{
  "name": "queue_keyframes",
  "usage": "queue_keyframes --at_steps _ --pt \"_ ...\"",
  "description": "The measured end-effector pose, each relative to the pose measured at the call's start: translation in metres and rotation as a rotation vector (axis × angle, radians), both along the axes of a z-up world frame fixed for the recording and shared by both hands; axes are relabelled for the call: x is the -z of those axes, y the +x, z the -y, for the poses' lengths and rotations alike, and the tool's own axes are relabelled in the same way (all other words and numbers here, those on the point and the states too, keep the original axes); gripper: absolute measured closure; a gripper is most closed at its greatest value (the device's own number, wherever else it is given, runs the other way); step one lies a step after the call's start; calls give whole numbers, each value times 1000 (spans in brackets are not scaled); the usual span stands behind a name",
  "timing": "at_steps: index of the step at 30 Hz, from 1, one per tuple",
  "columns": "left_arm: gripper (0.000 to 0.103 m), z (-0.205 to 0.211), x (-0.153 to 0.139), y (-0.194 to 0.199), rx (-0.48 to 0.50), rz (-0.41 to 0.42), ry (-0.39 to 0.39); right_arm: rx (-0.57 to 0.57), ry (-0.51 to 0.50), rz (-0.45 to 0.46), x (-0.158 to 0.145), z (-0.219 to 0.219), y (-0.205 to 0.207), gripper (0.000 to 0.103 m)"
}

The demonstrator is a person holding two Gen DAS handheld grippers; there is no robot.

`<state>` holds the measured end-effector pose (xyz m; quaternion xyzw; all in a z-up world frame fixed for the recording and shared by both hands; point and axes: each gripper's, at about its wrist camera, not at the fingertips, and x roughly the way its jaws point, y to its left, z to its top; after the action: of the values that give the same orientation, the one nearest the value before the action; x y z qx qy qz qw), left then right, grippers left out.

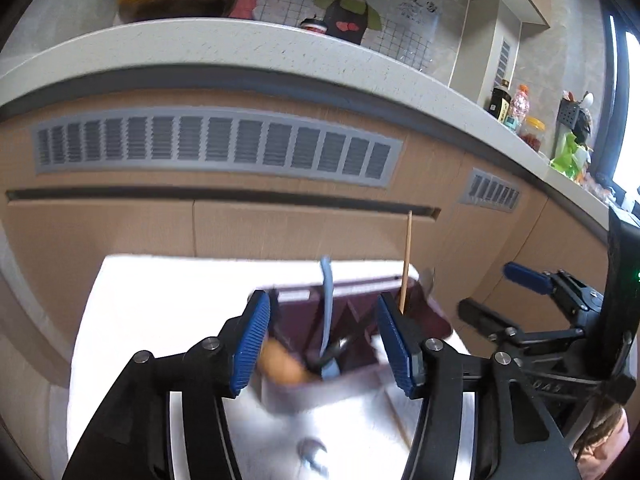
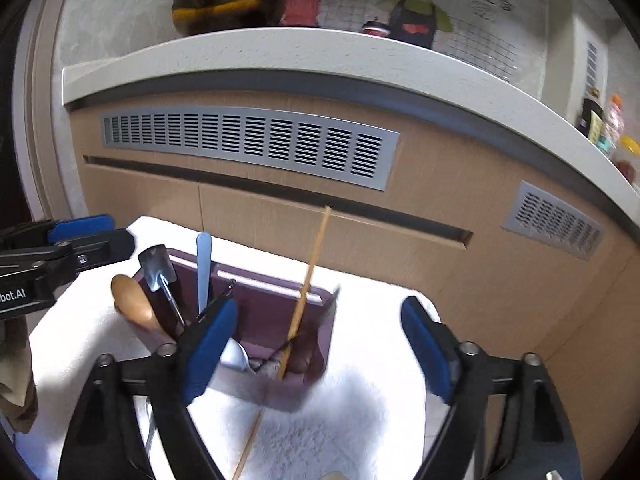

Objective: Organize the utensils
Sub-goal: 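Carry both spoons over the maroon caddy and release them inside, then grasp the wooden chopstick with the right tool while the left tool grasps the steel spoon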

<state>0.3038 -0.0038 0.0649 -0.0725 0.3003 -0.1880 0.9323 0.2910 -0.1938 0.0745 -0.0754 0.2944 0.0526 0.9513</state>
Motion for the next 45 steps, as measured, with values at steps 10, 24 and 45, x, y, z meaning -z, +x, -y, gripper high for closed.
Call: queue_keyframes --at_steps 10,24,45 --pt "26 -17 66 -49 -45 -183 64 45 76 -147 48 12 -41 14" --pt "21 -31 117 -92 -133 -302 188 49 105 -402 130 -13 -58 12" --pt "21 -21 120 -90 -110 -356 168 -82 36 -367 124 -34 -88 97"
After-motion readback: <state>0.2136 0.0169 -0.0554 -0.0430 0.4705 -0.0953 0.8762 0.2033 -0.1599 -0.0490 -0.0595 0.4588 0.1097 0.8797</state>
